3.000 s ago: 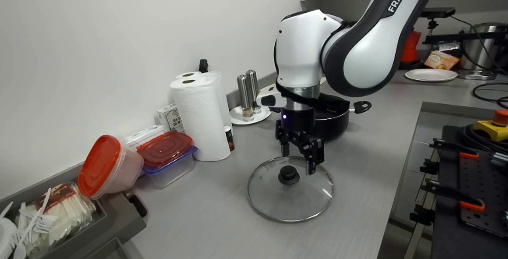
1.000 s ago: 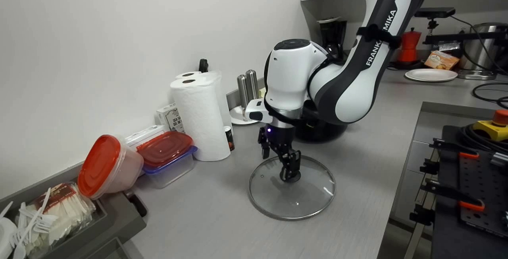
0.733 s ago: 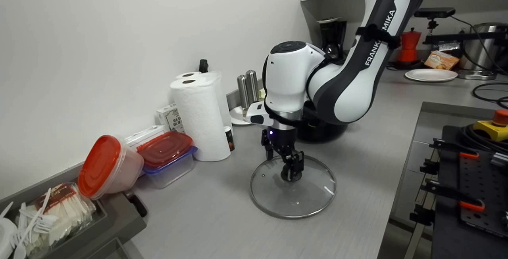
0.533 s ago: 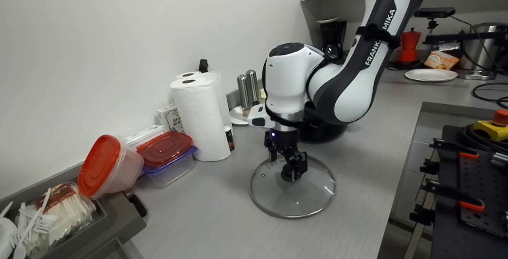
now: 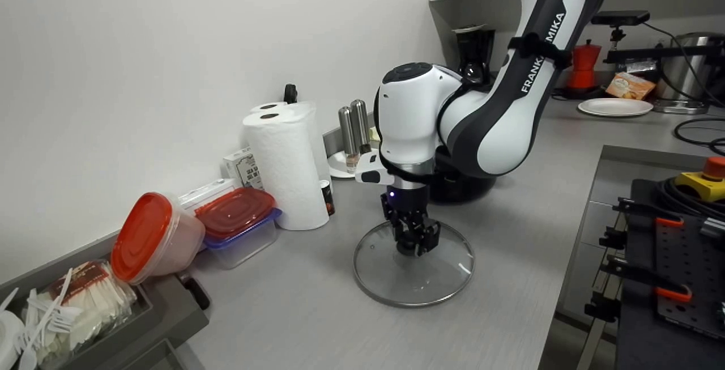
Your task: Put the glass lid on the black pot
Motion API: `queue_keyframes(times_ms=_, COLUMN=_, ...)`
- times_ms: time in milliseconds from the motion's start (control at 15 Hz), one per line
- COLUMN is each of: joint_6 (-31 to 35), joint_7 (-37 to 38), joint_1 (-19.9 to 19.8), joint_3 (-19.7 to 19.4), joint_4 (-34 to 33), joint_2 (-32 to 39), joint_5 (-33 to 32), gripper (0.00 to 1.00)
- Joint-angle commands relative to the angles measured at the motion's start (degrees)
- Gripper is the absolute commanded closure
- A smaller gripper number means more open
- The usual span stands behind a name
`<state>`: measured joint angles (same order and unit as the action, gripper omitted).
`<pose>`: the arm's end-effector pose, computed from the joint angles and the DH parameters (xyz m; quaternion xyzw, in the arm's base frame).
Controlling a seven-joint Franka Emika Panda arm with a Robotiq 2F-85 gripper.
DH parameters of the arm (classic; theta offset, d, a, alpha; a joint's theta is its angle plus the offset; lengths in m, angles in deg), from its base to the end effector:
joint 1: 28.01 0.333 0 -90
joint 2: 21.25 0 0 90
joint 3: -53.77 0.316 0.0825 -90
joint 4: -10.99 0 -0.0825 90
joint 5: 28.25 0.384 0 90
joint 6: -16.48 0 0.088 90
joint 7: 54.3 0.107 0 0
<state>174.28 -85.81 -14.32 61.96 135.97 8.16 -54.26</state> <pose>0.5113 0.2271 0.1579 0.7862 0.6141 0.0328 0.0608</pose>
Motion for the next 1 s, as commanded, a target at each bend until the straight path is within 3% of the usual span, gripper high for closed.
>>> queue_keyframes(times_ms=0, joint_6=-1.3, joint_7=-0.7, joint_1=-0.8, joint_3=0.7, joint_4=-1.4, joint_2=0.4, joint_5=-1.3, gripper=0.72)
queue_keyframes(times_ms=400, joint_6=-1.7, joint_7=-1.1, joint_1=-1.7, joint_3=0.7, joint_4=-2.0, joint_2=-0.4, joint_5=-0.9, gripper=0.74)
queue_keyframes(times_ms=733, joint_6=-9.5, joint_7=-4.1, joint_1=-7.4, joint_3=5.9, joint_4=-8.2, joint_2=-1.4, joint_5=8.3, gripper=0.74)
queue_keyframes(times_ms=933, joint_6=-14.2, joint_7=-4.2, joint_1=-8.2, joint_3=5.7, joint_4=-13.4, joint_2=-1.3, joint_5=11.0, gripper=0.74)
